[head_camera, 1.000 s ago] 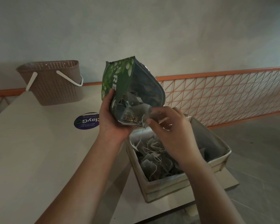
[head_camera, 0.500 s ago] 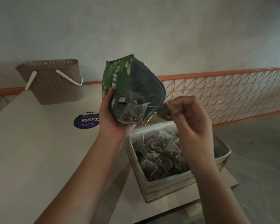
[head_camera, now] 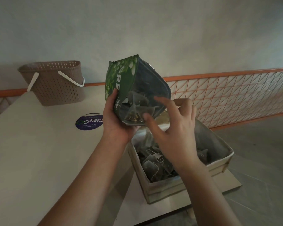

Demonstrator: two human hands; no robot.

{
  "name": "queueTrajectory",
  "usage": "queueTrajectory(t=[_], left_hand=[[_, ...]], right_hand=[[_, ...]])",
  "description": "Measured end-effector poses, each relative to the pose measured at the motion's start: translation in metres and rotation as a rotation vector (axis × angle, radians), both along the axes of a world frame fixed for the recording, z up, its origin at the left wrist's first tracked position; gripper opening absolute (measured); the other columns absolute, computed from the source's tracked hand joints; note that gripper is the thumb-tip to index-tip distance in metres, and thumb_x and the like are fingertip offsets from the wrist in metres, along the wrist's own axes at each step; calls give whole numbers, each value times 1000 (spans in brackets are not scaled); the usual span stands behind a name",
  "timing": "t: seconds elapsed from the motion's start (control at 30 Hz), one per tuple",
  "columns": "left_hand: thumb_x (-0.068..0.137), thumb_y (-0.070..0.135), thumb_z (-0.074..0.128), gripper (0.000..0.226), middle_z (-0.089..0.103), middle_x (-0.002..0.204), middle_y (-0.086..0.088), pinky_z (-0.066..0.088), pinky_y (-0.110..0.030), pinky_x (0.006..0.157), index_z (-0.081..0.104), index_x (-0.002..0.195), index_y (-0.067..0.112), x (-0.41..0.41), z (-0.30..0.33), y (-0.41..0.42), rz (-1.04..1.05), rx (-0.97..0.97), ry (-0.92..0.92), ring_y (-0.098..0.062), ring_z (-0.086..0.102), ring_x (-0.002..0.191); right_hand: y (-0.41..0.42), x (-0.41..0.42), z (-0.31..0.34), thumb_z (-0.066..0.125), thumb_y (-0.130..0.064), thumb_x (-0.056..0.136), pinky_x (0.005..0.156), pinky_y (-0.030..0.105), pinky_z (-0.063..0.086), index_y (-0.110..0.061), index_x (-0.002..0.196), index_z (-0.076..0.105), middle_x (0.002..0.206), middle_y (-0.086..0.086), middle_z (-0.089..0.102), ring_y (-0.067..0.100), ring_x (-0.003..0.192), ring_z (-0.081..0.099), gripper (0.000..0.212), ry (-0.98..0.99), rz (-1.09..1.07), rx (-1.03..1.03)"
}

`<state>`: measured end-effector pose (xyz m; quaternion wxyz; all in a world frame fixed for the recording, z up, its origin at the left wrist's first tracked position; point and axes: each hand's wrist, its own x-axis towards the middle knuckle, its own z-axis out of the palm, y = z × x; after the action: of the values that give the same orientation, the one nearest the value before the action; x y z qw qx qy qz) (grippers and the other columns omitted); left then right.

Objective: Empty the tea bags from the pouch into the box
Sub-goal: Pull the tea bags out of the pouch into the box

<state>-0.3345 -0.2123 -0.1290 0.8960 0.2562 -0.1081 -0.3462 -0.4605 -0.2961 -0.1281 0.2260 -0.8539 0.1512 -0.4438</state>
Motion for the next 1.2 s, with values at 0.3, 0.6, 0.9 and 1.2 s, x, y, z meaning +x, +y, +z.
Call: queueTrajectory(t=[0.3, 0.6, 0.9, 1.2], left_hand=[[91, 51, 57, 59, 60, 144, -10, 36, -54, 117, 60, 141, 21, 7, -2, 2, -20, -27, 17, -35, 54, 135], [94, 50, 58, 59, 53, 151, -8, 30, -53, 120, 55, 146, 21, 12, -4, 0, -137, -125, 28, -34, 47, 141], [93, 51, 57, 59, 55, 149, -11, 33, -55, 118, 57, 143, 20, 12, -3, 3, -87, -93, 29, -35, 49, 139], [94, 51, 55, 59, 57, 146, -12, 36, -56, 114, 57, 144, 20, 2, 1, 1, -84, -72, 47, -37, 51, 136]], right_hand=[[-8, -17, 8, 57, -32, 91, 78, 29, 48, -27, 93, 57, 93, -9, 58, 12, 90, 55, 6, -217, 258, 420], [-20, -40, 7, 63, -1, 84, 54, 27, 47, -22, 92, 58, 62, -10, 53, 19, 58, 52, 23, -189, 208, 532], [-33, -36, -6, 60, 7, 77, 75, 29, 44, -29, 94, 66, 88, -16, 43, 14, 85, 46, 40, -97, -55, 276], [-10, -25, -12, 55, -53, 80, 94, 28, 13, -38, 108, 65, 119, -17, 41, 6, 118, 26, 33, 264, 9, 150]])
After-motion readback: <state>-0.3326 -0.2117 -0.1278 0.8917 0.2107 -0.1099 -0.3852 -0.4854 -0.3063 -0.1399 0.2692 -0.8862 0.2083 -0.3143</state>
